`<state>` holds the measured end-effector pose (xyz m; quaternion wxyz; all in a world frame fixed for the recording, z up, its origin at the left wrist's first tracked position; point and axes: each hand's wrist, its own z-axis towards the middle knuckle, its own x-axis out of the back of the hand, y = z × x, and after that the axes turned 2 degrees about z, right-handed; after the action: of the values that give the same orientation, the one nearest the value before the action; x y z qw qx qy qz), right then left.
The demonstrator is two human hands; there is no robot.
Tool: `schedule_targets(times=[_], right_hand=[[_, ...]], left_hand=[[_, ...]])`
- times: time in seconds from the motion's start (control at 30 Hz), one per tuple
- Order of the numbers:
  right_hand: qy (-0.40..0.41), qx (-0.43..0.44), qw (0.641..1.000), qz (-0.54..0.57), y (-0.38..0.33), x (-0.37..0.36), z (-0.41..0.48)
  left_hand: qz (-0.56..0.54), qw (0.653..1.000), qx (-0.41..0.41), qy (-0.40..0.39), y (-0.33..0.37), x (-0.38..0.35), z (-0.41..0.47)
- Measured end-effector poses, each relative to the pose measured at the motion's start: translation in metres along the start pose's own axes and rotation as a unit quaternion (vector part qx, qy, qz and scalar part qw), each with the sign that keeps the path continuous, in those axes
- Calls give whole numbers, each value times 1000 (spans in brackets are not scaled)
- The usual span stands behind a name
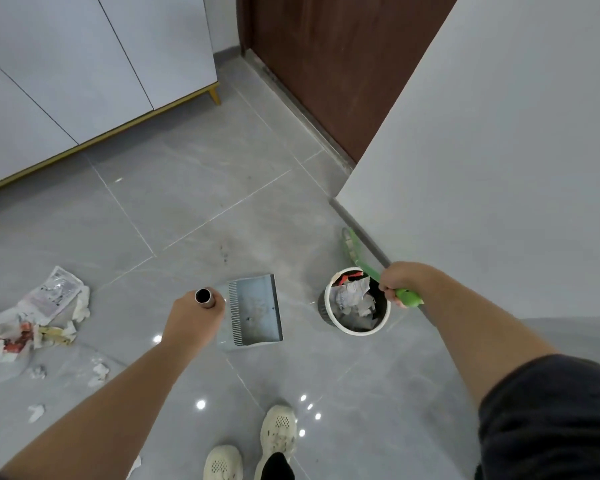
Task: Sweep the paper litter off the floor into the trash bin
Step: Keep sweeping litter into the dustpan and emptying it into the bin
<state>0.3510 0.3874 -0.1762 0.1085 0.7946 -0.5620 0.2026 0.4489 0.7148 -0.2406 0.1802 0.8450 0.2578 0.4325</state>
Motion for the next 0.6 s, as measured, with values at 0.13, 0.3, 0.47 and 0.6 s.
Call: schedule_targets(times=[0.13,0.3,0.47,0.6], right_hand=[[-43,7,998,48,-24,3,6],[-177,-32,968,174,-67,-11,-1],[-278,-38,944,175,-93,-14,-29],[-206,-17,967,150,-92,-17,-39]], left_hand=[[15,999,-30,-13,4,-2,0],[-29,1000,6,-4,-7,4,7],[-109,991,77,-5,-33,22,17],[-154,981,121,4,-46,44,7]])
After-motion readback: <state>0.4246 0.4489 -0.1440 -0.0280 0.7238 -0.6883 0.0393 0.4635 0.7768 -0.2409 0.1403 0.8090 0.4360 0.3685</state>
